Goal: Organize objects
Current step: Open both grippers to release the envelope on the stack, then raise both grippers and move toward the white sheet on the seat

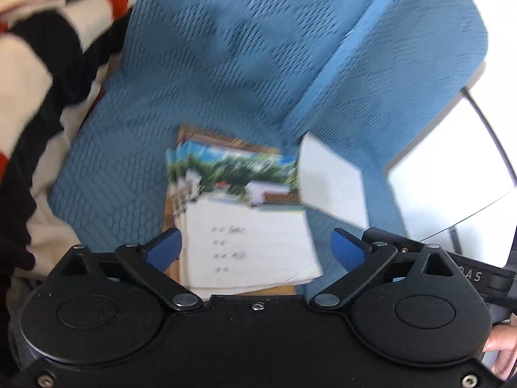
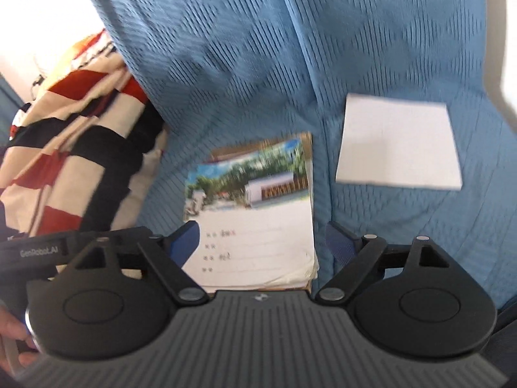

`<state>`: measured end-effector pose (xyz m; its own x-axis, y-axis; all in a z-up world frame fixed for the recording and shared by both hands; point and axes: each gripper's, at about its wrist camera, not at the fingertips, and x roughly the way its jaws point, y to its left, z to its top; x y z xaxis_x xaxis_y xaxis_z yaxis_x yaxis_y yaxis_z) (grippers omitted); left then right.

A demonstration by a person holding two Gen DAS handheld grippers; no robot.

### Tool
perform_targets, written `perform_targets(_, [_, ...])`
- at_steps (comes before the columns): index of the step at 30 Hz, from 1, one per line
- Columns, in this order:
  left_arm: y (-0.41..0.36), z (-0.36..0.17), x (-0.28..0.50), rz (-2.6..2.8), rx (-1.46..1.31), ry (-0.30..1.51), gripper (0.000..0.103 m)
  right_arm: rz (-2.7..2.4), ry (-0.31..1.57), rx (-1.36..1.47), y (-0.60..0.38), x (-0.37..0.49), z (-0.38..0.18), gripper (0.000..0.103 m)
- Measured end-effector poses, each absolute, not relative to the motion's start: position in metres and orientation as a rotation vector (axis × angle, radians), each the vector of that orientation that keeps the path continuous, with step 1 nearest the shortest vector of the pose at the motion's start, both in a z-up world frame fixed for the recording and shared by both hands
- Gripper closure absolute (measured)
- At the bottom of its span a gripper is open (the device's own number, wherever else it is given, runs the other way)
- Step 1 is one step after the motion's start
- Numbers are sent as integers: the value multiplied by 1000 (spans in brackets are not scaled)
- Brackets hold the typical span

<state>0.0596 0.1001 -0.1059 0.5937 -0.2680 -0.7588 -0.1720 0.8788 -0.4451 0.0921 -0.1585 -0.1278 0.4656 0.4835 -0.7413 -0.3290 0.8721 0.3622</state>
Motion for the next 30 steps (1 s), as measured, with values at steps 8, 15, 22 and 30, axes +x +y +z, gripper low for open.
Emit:
perform_targets(8, [73, -44, 38, -90, -427, 792, 1, 518, 847, 155, -181, 66, -79, 16])
perform_targets(15, [34, -21, 21, -176, -373, 749, 1, 460, 762, 133, -208, 42, -54, 16])
perform_targets(22, [3, -25, 15, -188, -379, 749, 1, 407, 745, 130, -237, 23, -51, 16])
perform_targets(30, [-25, -38, 7, -196, -382, 744, 1, 358, 765, 169, -266, 5, -63, 16])
